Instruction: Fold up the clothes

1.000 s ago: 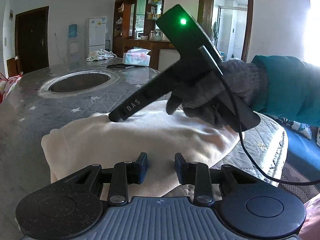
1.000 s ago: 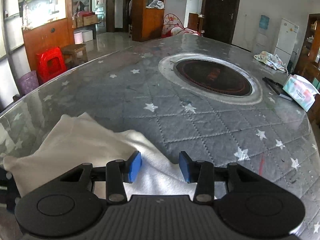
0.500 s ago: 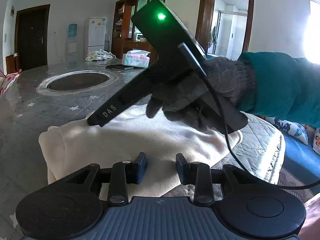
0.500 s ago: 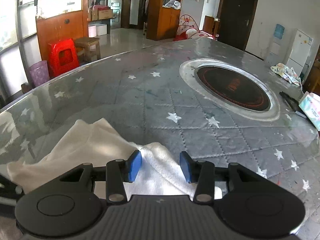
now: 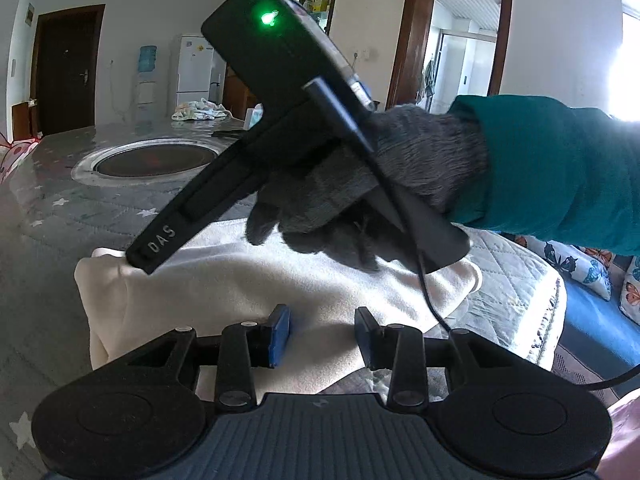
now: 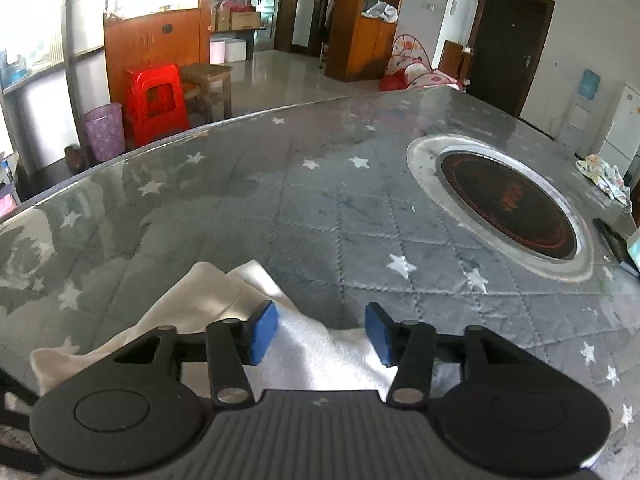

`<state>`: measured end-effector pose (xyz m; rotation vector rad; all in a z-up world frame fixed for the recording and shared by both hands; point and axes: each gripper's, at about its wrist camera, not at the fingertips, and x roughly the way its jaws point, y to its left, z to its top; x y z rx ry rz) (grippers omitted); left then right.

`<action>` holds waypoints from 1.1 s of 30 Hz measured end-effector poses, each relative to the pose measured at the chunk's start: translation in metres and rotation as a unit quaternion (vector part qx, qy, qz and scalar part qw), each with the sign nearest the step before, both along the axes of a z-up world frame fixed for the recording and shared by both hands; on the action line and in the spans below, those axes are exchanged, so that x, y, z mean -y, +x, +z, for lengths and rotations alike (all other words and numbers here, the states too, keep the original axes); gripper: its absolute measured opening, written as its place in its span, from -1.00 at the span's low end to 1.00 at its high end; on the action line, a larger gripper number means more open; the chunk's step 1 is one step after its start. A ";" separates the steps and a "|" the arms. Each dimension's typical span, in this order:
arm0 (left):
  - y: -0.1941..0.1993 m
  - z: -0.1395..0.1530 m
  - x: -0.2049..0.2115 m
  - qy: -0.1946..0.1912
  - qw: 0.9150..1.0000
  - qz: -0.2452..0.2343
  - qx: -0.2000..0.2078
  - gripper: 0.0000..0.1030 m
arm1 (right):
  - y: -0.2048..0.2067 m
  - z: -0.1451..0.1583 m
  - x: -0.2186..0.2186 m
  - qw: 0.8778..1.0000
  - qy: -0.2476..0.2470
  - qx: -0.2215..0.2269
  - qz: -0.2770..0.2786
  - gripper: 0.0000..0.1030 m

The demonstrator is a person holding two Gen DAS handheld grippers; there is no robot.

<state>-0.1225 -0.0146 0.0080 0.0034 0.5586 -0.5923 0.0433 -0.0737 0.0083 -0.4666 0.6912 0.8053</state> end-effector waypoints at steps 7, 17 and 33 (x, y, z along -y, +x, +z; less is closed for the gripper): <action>0.000 0.000 -0.003 -0.015 1.000 -0.004 -0.002 -0.14 | -0.007 0.018 0.001 1.000 0.016 -0.006 0.019 0.06; -0.001 0.000 -0.005 -0.022 1.000 -0.014 -0.001 0.19 | -0.007 0.006 -0.019 0.999 0.000 -0.008 0.043 0.23; 0.003 0.006 -0.031 -0.090 0.996 0.012 -0.008 0.81 | -0.059 0.031 0.103 0.995 0.027 0.041 -0.090 0.51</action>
